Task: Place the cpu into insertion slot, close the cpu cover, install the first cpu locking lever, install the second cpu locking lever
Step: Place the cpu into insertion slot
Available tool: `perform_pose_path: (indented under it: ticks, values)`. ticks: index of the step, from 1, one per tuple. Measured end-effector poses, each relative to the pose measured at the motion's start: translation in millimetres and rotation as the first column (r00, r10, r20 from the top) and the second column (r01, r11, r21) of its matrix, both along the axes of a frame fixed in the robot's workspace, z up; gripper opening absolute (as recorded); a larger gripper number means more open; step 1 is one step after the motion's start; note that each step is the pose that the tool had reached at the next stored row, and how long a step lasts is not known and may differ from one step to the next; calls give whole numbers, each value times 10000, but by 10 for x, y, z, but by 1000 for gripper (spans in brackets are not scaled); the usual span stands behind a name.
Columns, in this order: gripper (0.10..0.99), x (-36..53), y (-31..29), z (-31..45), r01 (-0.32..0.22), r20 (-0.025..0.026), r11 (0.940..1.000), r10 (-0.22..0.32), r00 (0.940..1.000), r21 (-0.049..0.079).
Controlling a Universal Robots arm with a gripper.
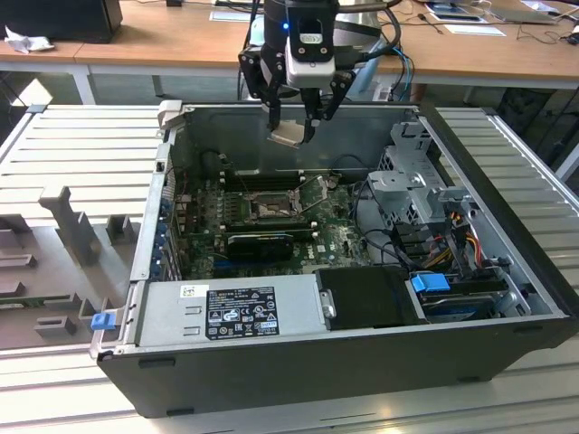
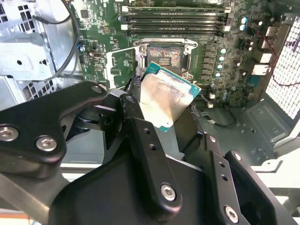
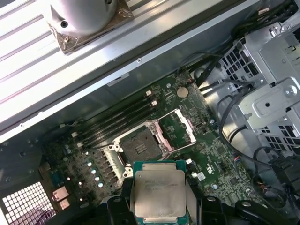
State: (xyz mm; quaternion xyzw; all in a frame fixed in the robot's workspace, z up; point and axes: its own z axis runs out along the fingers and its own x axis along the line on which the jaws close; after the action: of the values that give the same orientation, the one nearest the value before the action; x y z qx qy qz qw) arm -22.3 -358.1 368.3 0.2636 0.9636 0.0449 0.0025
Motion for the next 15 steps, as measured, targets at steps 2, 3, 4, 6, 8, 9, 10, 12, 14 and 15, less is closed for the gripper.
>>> perform_pose_path:
  ticks: [2, 3, 4, 6, 8, 9, 10, 12, 14, 15]
  values:
    - [529, 1, 1, -7, 150, 0, 9999, -150, 9999, 1]
    - [529, 0, 0, -15, 161, 0, 9999, -161, 9999, -1]
    - [529, 0, 0, -29, 163, 0, 9999, -163, 9999, 0]
    - [529, 0, 0, -56, 162, 0, 9999, -162, 9999, -1]
    - [529, 0, 0, -65, 164, 0, 9999, -164, 9999, -2]
    - [529, 0, 0, -67, 182, -1, 9998, -182, 9998, -7]
    - [529, 0, 0, -68, 240, 1, 9997, -240, 9997, -11]
    - [529, 0, 0, -70, 389, 2, 9992, -389, 9992, -12]
    - [529, 0, 0, -71, 558, 2, 9984, -558, 9984, -13]
    - [529, 0, 0, -72, 667, 2, 9978, -667, 9978, -14]
